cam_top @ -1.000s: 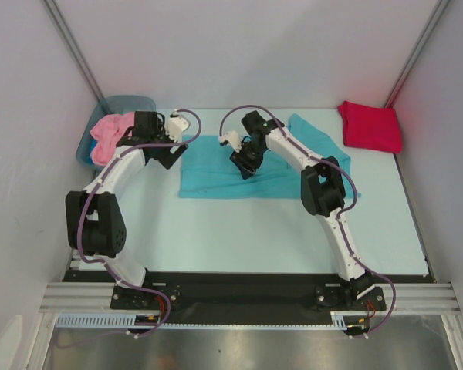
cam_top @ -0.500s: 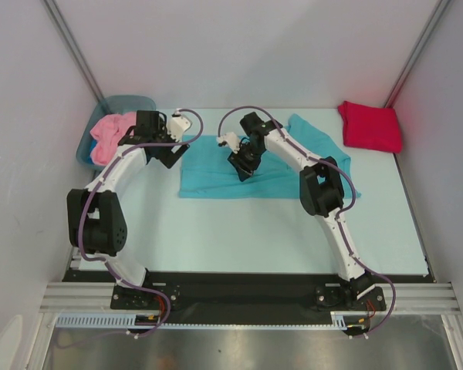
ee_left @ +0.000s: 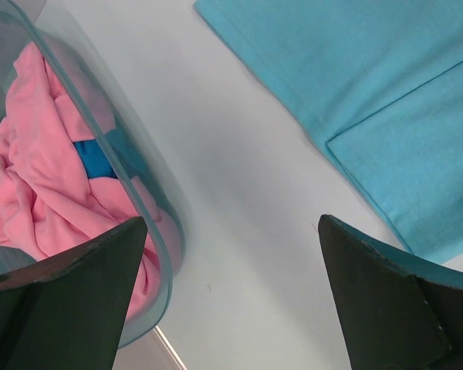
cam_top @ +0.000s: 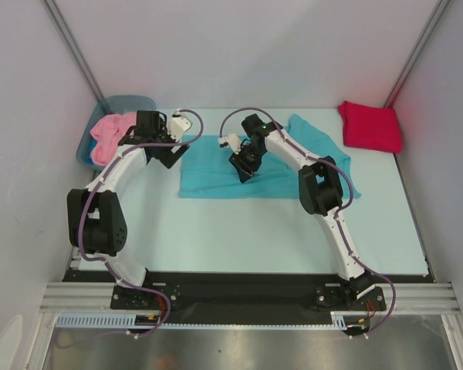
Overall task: Fold and stack the t-shirts
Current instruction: Fold the tshirt
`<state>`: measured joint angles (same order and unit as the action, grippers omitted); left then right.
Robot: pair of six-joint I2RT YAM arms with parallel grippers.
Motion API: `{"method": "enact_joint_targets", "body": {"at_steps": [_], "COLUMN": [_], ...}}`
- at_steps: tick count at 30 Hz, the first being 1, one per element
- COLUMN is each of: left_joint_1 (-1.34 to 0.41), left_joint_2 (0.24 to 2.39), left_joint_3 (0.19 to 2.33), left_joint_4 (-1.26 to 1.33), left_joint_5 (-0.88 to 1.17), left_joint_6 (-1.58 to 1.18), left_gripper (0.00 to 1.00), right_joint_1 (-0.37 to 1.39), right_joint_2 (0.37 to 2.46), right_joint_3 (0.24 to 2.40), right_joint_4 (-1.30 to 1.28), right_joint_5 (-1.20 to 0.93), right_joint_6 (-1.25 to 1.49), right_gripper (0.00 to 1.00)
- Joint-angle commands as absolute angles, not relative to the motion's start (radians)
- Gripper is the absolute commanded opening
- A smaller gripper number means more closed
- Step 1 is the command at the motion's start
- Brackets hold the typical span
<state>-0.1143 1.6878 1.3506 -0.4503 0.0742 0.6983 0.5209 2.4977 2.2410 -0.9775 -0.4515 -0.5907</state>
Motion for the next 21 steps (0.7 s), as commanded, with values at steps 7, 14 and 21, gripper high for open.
{"method": "enact_joint_targets", "body": {"at_steps": [7,14,21], "left_joint_1": [-0.124,-0.133,-0.137], "left_joint_2": [1.684,1.69,1.692], "left_joint_3": [1.387,1.391,1.388], "left_joint_4": [-0.44,-0.44,-0.44], "left_joint_5": [0.061,0.06,0.058], "left_joint_6": [0.713,0.709,0.71], "left_gripper": [1.0,1.0,1.0], "right_joint_1": [0.509,0.497,0.489], "right_joint_2": [2.511,2.519,2.525], "right_joint_3": [2.293,2.302,2.318], "right_joint_4": [-0.969,-0.969,-0.968], "right_joint_5": [-0.451,-0.439,-0.428], "right_joint_6": [-0.586,-0.597,-0.604], "right_gripper": [0.48,0.48,0.49]}}
